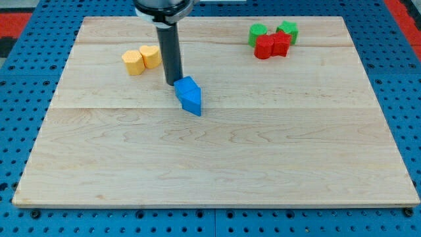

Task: Move the blue blocks to the bottom center

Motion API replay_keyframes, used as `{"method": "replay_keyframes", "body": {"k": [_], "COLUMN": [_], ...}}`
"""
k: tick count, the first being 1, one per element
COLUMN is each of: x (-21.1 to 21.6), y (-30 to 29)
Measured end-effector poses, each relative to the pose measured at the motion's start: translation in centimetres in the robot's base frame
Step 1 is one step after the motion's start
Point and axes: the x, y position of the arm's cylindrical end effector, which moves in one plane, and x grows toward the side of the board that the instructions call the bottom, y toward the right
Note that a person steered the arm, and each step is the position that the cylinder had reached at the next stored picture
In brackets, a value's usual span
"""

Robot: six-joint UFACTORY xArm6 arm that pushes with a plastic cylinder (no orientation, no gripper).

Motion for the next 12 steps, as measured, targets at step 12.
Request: {"method": "replay_keyframes", "body": {"k": [12], "x": [15.8], "y": [12.0]}}
